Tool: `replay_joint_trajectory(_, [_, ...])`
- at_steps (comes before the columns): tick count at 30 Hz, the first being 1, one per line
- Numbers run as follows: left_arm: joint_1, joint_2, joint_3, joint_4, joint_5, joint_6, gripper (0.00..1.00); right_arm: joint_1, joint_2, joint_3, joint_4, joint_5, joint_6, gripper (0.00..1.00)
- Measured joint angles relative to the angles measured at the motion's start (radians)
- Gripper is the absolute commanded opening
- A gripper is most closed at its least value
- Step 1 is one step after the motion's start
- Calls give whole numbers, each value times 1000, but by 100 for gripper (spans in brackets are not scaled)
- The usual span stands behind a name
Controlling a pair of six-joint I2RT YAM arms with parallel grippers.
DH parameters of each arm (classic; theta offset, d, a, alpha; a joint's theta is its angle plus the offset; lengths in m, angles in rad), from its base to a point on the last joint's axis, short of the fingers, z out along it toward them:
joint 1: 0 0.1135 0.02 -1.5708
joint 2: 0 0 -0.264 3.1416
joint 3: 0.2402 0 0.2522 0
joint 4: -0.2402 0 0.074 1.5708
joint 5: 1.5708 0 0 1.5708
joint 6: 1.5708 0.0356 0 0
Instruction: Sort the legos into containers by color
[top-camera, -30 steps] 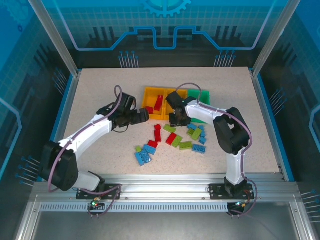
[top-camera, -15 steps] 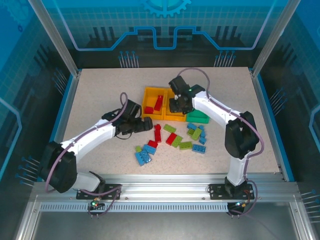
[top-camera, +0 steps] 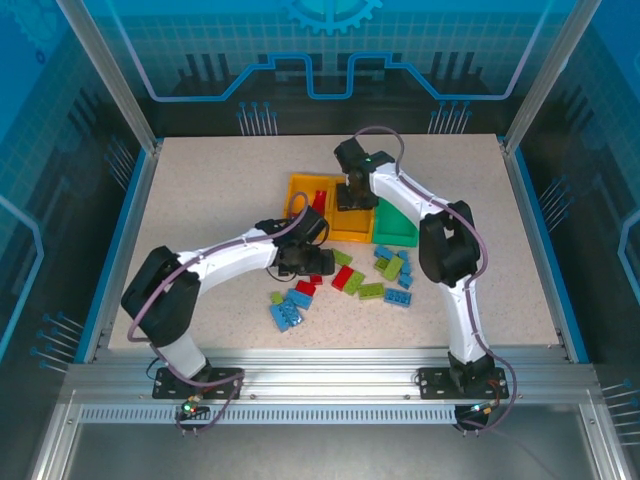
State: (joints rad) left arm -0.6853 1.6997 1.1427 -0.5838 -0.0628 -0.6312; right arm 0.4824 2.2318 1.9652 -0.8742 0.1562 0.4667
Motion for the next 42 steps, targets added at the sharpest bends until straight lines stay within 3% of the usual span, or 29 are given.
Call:
replay_joint_trajectory(3, [-3,44,22,-15,0,-10,77,-4,0,18,-11,-5,-1,67])
replay_joint_trajectory(5, [-4,70,33,-20,0,-19,74,-4,-2,18,-9,-8,-4,72])
replay_joint_trajectory(14, [-4,146,88,-34,0,-24,58,-5,-200,-166,10,-47,-4,74])
replay_joint_trajectory(24, [-4,207,122,-33,0,-21,33,-6,-457,-445,29,-46,8,75])
replay_joint_trajectory(35, [-2,133,136,-69,-27,-15,32,-14,-599,-621,57,-29,23,75])
replay_joint_trajectory(42, [71,84,289,-105,-28,42,34,-3,-656,-723,111,-42,38,77])
